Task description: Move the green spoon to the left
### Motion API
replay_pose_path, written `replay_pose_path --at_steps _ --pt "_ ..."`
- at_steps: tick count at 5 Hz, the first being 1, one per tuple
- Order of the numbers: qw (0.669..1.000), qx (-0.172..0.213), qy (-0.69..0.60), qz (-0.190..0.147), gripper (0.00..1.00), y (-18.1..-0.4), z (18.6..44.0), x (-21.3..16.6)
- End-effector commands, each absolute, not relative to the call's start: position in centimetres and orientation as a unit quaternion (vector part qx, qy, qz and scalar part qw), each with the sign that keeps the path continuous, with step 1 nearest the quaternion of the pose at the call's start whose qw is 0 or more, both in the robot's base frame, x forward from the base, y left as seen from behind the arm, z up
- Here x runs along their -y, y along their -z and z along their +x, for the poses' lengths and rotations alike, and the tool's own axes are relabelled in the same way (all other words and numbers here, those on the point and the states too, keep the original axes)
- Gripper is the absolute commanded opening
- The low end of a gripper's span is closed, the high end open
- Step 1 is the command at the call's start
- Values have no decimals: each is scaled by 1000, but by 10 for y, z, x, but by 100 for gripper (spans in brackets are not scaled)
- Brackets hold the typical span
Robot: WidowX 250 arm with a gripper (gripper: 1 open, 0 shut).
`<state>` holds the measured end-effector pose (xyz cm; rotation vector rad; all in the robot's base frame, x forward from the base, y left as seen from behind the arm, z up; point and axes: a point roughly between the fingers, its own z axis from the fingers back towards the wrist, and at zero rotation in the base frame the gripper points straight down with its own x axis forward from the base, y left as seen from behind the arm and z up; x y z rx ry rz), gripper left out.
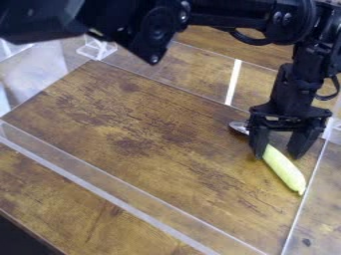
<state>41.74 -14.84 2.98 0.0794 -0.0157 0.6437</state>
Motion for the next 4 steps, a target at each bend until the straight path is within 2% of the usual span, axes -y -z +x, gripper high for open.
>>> replay_pose_path --at_steps 1,2,3,4 --pt "941 7 -335 41 100 -32 422 143" --pt "938 1 -343 45 100 -32 420 149" --pt "949 -1 -313 48 0 -31 425 150" --pt "958 -4 -283 49 0 -32 429 150"
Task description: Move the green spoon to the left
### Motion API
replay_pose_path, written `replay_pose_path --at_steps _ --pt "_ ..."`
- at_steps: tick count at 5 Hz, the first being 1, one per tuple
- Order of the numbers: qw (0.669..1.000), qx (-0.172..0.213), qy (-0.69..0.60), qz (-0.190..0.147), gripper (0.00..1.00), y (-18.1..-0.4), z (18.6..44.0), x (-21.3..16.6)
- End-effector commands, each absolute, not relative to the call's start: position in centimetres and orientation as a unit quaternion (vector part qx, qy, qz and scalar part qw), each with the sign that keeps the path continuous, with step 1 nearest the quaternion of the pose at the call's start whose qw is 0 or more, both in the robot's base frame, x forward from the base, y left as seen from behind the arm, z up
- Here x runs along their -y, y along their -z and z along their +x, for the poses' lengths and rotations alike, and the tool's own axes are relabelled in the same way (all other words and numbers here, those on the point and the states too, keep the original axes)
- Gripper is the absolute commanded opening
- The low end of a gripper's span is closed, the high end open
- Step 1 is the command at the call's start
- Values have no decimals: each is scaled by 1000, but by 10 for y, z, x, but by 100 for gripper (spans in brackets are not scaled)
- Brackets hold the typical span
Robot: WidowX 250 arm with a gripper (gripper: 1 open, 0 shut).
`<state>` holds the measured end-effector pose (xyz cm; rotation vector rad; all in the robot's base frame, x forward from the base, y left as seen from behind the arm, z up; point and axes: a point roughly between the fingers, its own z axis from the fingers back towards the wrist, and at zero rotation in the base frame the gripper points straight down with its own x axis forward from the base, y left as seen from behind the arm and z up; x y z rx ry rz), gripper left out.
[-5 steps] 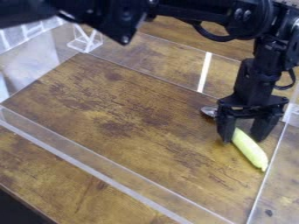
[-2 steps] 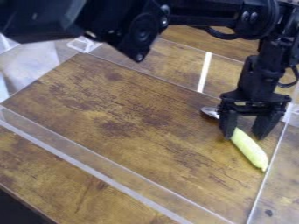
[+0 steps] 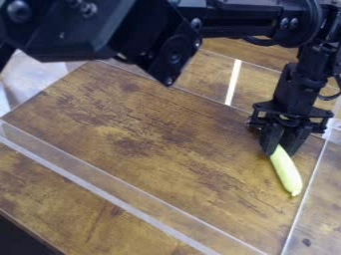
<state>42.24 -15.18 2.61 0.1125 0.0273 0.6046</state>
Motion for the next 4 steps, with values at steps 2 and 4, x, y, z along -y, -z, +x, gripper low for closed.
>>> replay_pose_path --at_steps 2,4 --pt "982 -14 -186 32 0 -71 423 156" --pt "964 -23 -265 9 0 -115 439 134"
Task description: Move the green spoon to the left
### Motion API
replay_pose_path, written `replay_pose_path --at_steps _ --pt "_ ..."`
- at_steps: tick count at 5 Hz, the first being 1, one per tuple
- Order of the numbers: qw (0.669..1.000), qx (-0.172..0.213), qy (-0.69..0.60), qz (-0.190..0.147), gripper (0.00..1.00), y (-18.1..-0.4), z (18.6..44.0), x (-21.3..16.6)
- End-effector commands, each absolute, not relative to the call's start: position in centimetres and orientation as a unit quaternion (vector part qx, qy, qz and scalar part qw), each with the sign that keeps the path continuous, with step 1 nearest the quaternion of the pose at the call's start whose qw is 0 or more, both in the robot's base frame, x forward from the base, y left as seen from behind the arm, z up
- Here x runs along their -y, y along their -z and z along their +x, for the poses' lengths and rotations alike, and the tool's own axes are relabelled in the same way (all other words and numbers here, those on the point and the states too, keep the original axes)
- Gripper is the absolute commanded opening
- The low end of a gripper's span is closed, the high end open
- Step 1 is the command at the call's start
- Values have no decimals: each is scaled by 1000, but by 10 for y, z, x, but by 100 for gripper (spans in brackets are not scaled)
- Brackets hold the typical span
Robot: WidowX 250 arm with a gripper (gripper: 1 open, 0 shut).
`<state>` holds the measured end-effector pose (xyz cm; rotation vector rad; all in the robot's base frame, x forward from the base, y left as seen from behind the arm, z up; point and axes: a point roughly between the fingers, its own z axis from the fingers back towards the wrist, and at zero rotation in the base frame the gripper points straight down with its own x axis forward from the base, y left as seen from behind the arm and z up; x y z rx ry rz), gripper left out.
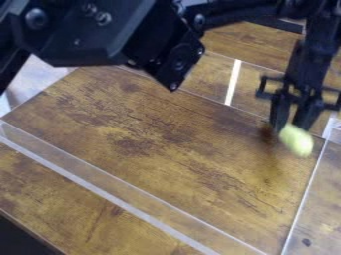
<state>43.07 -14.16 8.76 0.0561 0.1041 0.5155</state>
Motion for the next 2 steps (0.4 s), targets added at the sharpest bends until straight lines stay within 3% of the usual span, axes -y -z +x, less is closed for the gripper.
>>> replay_pose_path --at_steps 1,2 --pt "953 -29 -301 0 0 -136 442 122" --pt "950 -34 -309 -11 0 -141 440 111"
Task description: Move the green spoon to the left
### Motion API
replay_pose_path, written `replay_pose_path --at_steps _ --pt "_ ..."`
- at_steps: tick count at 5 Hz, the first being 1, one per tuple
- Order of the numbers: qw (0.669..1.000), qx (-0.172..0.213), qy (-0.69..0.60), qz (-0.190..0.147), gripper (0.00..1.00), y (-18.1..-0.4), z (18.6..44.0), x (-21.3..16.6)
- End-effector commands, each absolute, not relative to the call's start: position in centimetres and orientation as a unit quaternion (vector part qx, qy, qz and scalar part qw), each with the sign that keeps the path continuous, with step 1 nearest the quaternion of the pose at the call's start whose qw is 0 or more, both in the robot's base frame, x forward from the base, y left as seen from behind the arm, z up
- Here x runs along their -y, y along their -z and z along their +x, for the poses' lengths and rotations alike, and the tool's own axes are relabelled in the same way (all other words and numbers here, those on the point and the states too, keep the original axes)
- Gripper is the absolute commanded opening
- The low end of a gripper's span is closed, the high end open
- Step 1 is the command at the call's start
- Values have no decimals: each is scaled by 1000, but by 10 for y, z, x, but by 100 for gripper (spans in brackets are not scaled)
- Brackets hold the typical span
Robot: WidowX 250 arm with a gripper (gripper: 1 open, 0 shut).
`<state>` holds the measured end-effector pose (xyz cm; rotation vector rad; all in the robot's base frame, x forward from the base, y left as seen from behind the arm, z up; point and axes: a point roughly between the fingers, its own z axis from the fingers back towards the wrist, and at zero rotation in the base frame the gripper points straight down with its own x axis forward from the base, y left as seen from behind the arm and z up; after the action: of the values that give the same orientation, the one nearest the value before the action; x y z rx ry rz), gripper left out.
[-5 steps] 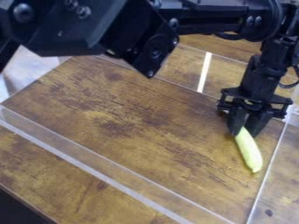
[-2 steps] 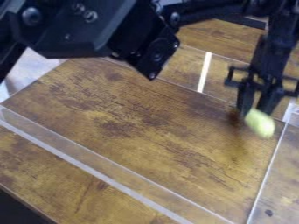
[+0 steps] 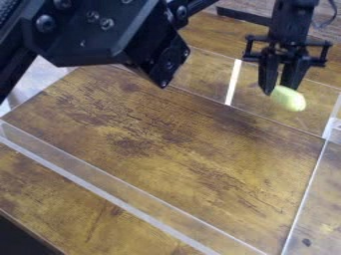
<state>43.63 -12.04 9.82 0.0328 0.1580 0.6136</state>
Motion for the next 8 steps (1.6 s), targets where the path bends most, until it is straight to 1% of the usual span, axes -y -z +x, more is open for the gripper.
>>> replay_pose_path --at_steps 1,2,3,4,5,6,7,8 --pt "949 -40 -313 -13 0 -140 441 104" --pt "946 -45 -322 -15 0 -150 432 110" --pt "942 -49 -333 -22 0 -164 424 115" --pt "936 -51 -344 -53 0 -183 417 112" --pt "933 -55 -351 -61 0 -188 410 112" --pt "929 -54 -358 -74 0 -192 398 103" --pt "925 -50 -366 -92 0 -181 387 93" --pt "909 -39 -397 -119 0 -176 372 77"
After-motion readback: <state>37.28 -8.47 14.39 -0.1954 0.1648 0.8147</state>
